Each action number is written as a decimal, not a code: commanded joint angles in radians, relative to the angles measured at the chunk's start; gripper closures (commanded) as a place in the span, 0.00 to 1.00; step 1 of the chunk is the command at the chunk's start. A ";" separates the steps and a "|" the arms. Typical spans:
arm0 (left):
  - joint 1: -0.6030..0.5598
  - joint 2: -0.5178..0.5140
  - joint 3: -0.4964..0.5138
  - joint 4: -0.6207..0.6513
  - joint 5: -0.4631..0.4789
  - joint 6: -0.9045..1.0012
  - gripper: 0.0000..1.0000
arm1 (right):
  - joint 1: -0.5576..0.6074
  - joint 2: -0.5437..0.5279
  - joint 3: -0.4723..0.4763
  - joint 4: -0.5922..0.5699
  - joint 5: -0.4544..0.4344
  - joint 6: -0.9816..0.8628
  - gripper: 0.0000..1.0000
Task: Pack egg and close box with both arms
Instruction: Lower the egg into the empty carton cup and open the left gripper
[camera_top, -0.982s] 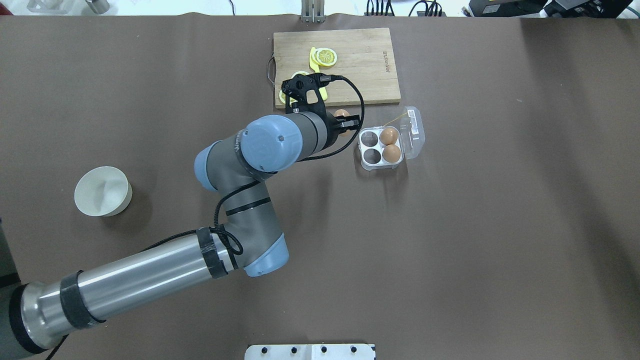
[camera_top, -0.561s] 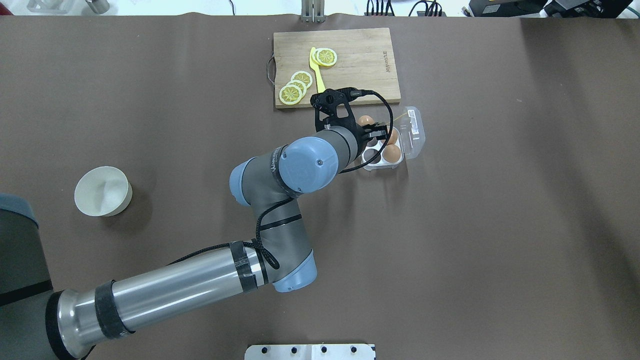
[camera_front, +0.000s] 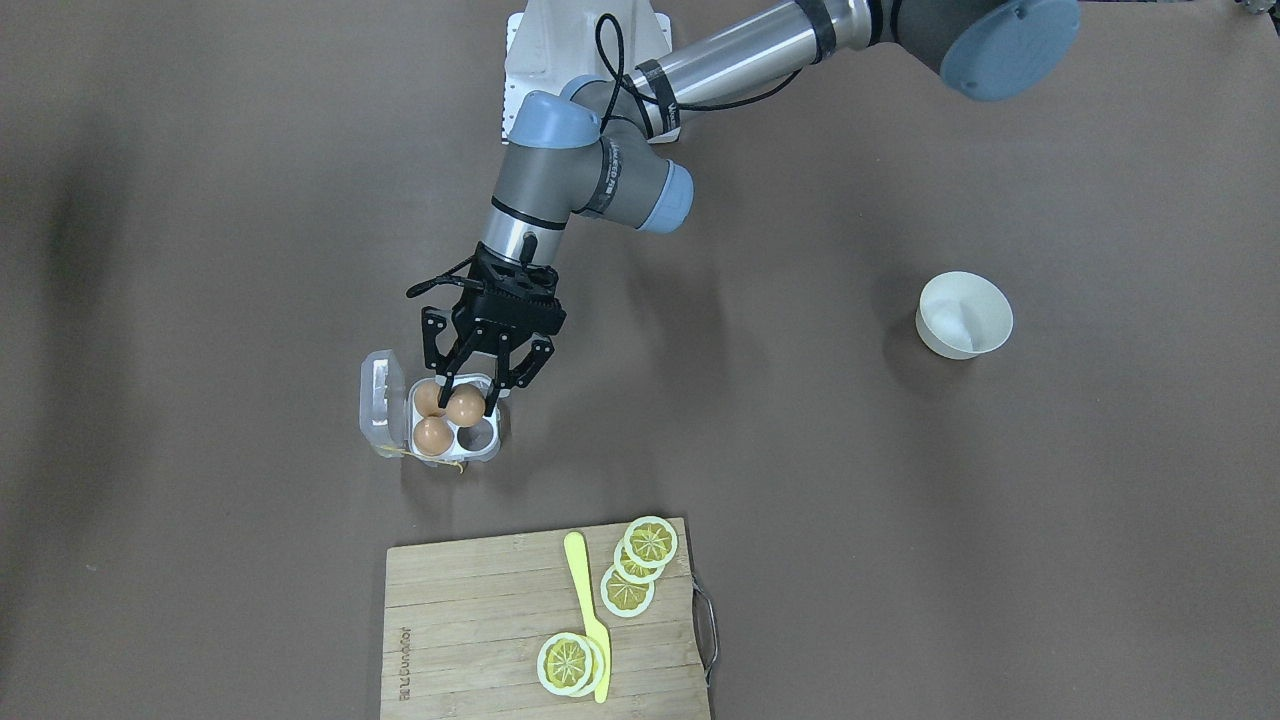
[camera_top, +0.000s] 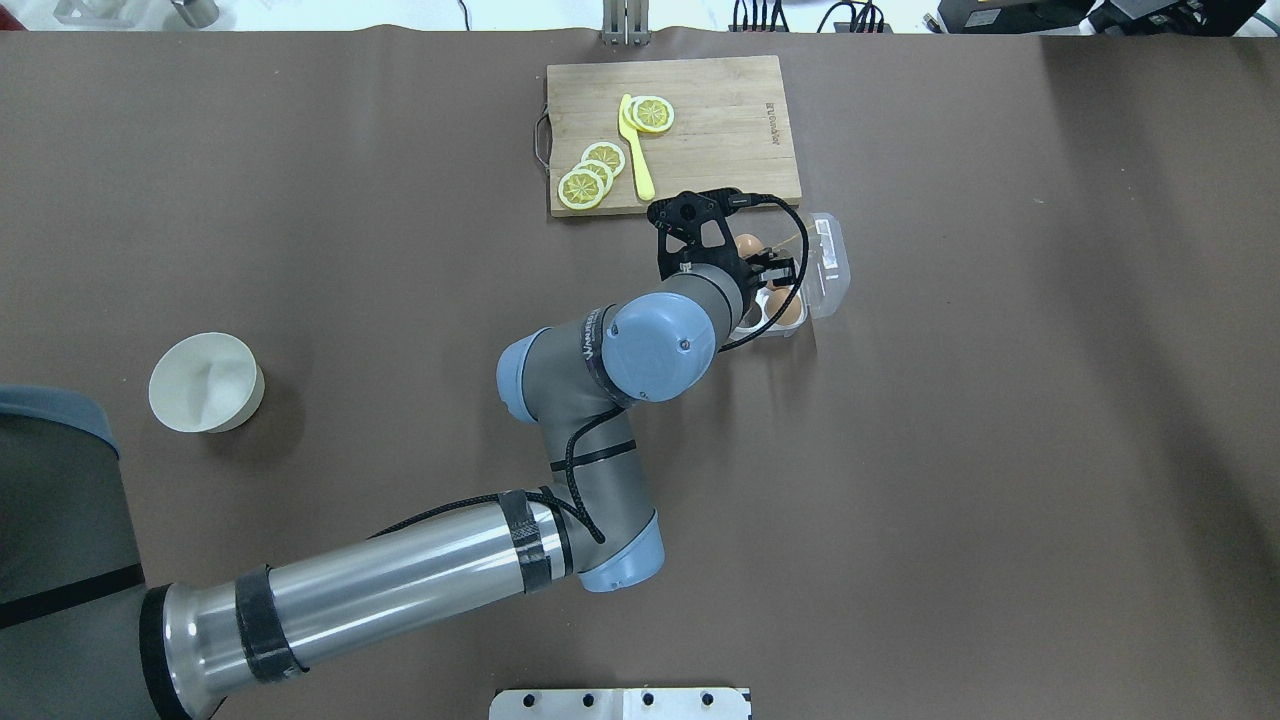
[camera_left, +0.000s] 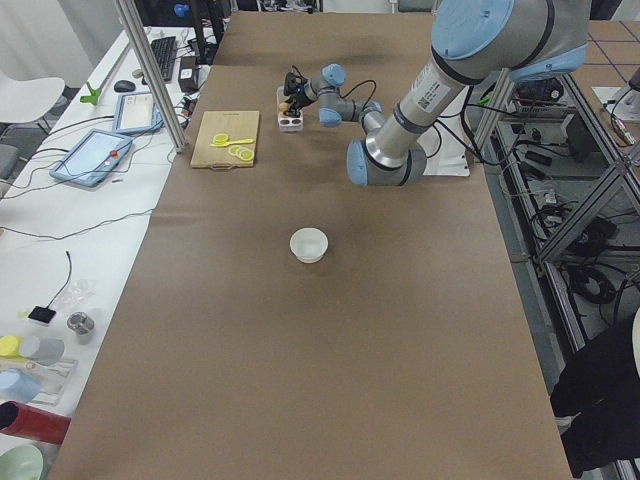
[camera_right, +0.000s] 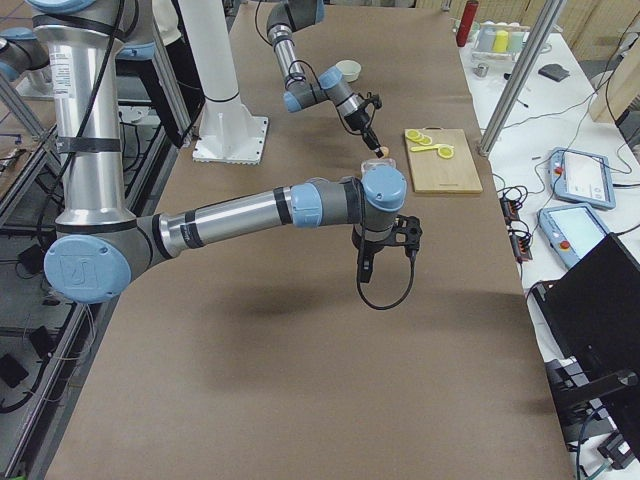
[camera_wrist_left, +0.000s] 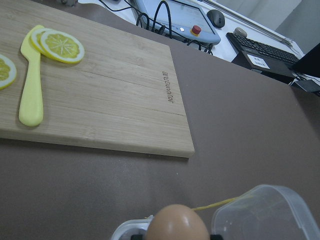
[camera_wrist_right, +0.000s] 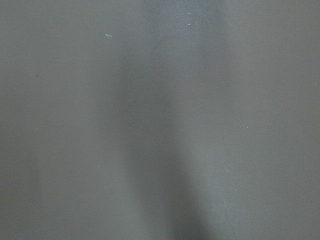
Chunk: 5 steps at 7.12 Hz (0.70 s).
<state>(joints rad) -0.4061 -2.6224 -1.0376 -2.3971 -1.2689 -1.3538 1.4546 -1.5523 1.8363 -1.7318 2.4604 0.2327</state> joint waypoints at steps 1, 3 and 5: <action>0.021 -0.004 0.019 -0.001 0.013 0.001 1.00 | 0.000 0.000 0.001 0.000 0.002 0.001 0.00; 0.029 0.001 0.018 0.001 0.013 0.001 1.00 | 0.000 0.000 0.001 0.000 0.002 0.001 0.00; 0.026 -0.001 0.014 -0.001 0.013 0.002 0.74 | 0.000 0.000 0.003 0.000 0.002 0.001 0.00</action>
<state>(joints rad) -0.3789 -2.6233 -1.0214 -2.3973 -1.2564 -1.3520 1.4542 -1.5524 1.8386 -1.7319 2.4620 0.2332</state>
